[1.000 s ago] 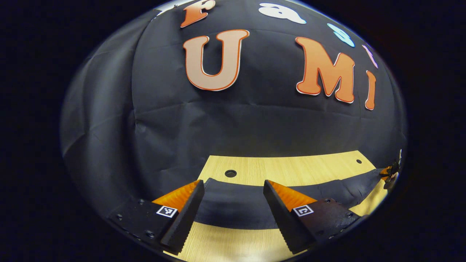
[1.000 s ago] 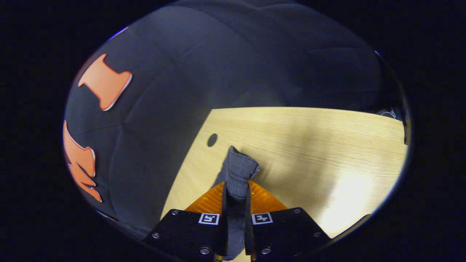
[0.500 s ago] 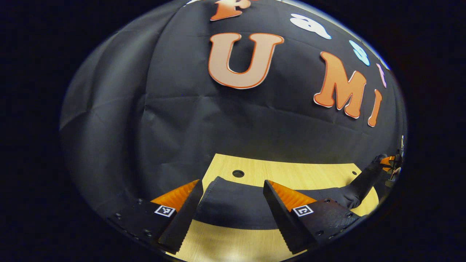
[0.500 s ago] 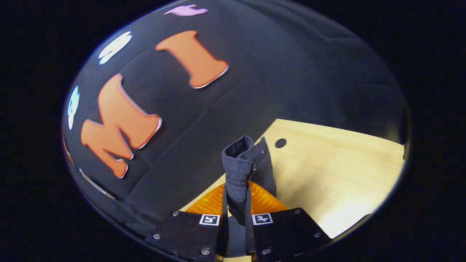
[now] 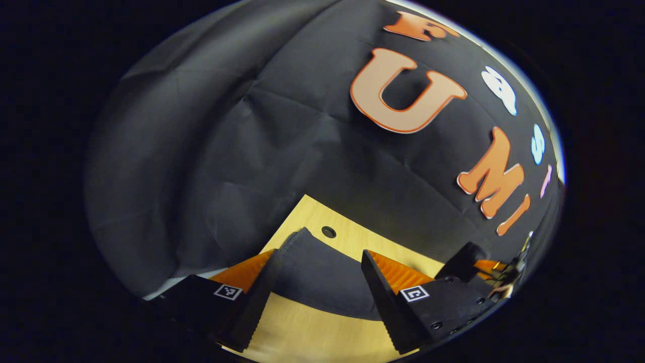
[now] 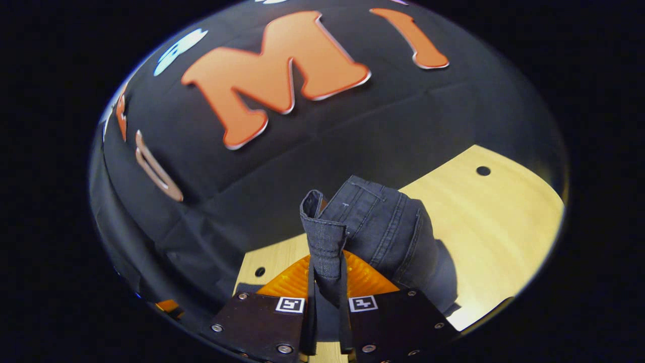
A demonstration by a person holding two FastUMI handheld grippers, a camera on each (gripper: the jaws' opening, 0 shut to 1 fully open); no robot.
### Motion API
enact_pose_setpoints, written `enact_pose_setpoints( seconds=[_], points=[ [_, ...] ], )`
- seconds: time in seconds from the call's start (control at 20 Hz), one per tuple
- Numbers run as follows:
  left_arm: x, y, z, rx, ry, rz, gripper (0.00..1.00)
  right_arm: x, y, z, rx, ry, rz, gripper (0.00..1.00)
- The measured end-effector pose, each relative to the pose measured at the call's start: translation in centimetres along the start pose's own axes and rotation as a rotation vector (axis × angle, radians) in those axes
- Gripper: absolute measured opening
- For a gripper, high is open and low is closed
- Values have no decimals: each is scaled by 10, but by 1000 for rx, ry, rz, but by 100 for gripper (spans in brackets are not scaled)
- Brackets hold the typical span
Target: Grasp the waist and the cuffs of the jeans and fold them to make the two legs overlap; first hold the waist and fold one-third of the jeans toward the cuffs, then hold the cuffs and fold the remaining one-third in the same direction to finish folding.
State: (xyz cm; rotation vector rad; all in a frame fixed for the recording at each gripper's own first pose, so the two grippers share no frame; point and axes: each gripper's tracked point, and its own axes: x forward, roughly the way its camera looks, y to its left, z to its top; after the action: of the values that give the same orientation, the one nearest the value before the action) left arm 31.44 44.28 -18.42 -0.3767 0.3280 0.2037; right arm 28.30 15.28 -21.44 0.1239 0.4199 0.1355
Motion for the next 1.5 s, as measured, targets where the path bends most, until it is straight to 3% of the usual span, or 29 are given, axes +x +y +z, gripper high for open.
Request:
enact_pose_setpoints(
  seconds=[0.2, 0.35, 0.45, 0.55, 0.65, 0.8, 0.9, 1.15, 1.35, 1.5],
  points=[
    [8, 13, -20, -151, 59, 35, 98, 58, 16, -76, -145, 182, 19, 18],
    [13, 16, -40, -225, 101, 48, 97, 70, 12, -112, -283, 276, 11, 18],
    [15, 18, -56, -272, 137, 71, 98, 67, 19, -126, -255, 341, 83, 24],
    [17, 25, -73, -305, 179, 126, 98, 59, 28, -130, -147, 365, 129, 61],
    [26, 34, -85, -347, 207, 180, 98, 52, 22, -115, -130, 342, 145, 99],
    [55, 62, -97, -397, 256, 285, 98, 30, 8, -91, -85, 322, 183, 98],
    [82, 81, -106, -438, 295, 323, 98, 18, -22, -71, -31, 300, 159, 98],
    [108, 103, -112, -488, 291, 329, 98, 16, -100, -62, 56, 304, 34, 98],
    [125, 96, -112, -500, 281, 300, 98, 17, -105, -69, 84, 326, 31, 98],
    [144, 86, -110, -431, 294, 289, 96, 16, -98, -73, 103, 343, 57, 98]
  ],
)
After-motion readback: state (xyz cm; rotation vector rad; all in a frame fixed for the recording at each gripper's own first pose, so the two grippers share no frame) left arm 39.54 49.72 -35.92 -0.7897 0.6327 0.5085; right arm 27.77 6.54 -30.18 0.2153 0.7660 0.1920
